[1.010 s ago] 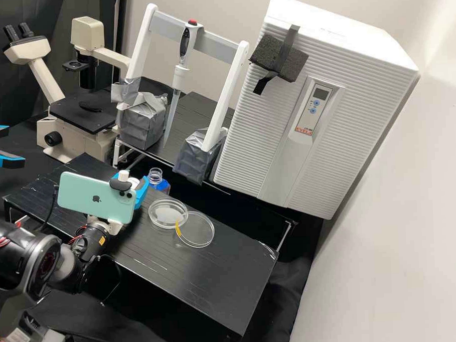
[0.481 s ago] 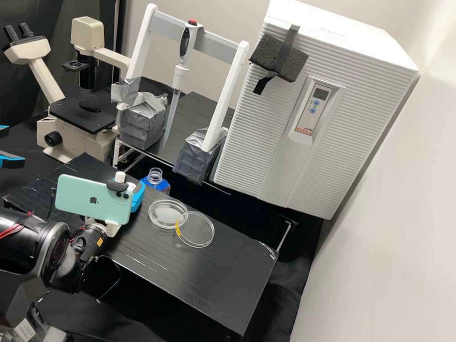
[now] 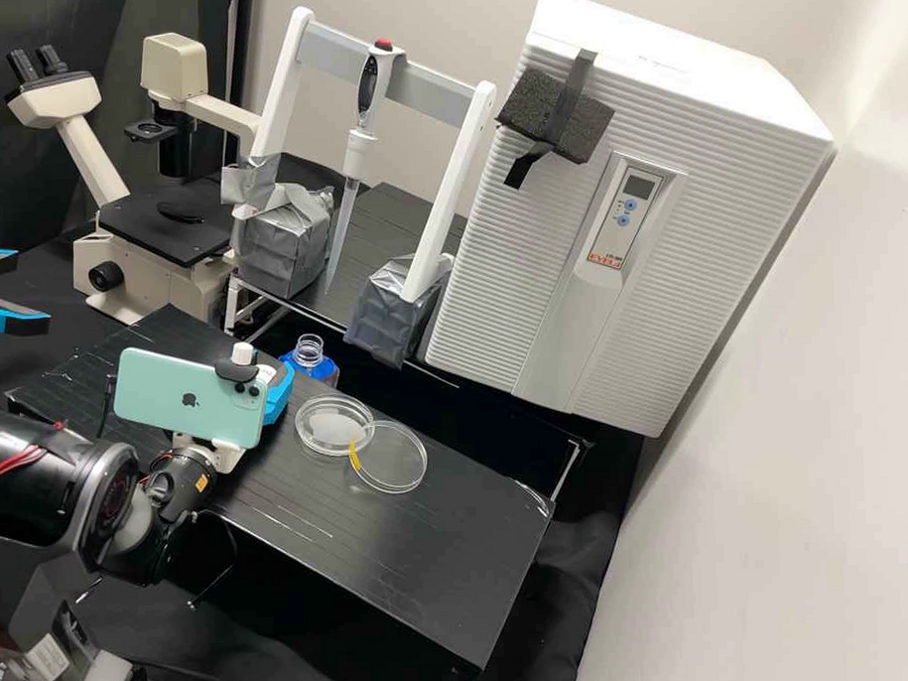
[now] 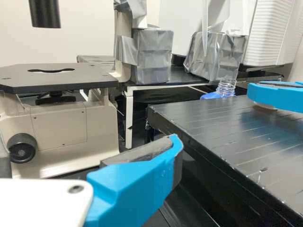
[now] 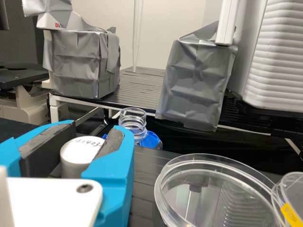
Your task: Open the bottle
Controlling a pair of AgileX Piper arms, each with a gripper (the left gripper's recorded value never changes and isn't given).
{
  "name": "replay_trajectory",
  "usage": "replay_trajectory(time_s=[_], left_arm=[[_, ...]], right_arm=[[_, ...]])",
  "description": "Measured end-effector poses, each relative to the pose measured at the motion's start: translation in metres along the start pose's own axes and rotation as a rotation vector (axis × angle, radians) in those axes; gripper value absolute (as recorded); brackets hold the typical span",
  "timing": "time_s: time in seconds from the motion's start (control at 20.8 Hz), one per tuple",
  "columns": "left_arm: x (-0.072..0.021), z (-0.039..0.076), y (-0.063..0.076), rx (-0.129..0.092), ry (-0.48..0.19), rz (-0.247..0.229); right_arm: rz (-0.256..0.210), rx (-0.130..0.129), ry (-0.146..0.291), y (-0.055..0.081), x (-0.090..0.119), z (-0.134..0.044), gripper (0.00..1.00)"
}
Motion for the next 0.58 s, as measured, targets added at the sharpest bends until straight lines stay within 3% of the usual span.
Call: replay_trajectory(time_s=[0.24,0.48,0.58], left_arm=[[-0.0019,-0.0005,0.0004,0.003,0.024,0.019],[-0.0045,-0.0016,0.0027,0.018,0.063,0.055],[-0.0051,-0.0020,0.0030,0.036,0.074,0.062]], right_arm=[[-0.013,-0.049,0.016,-0.0026,-0.0001,-0.0030,1.00],[0.007,-0.044,0.030,-0.0002,-0.0012,-0.0060,1.00],[0.018,-0.040,0.033,0.0006,-0.0019,-0.0078,1.00]])
